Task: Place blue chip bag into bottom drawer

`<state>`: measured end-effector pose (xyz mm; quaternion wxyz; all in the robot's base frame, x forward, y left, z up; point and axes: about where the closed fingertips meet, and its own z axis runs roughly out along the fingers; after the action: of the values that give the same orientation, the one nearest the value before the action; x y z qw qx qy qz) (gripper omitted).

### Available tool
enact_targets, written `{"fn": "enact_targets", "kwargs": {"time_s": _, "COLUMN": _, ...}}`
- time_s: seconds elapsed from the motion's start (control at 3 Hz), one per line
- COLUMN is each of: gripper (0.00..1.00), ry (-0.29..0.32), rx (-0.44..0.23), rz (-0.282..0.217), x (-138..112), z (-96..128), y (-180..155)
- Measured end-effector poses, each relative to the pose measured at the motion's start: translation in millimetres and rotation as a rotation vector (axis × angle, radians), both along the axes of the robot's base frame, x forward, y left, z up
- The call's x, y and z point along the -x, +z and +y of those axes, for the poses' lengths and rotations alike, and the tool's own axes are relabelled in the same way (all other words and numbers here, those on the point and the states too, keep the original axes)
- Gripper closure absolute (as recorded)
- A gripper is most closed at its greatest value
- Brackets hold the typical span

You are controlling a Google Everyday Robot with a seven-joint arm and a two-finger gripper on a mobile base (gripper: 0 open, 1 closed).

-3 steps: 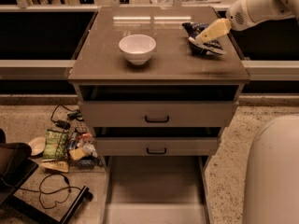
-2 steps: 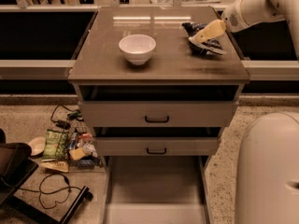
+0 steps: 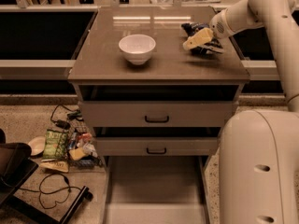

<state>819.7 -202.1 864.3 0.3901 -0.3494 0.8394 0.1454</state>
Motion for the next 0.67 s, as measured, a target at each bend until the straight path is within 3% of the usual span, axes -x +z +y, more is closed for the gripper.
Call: {"fn": "enact_targets", "kwargs": {"time_s": 0.67, "gripper": 0.63, "ry": 0.008, "rx": -0.001, "rz": 0.009, "x": -2.1, "z": 5.6, "y": -6.9}}
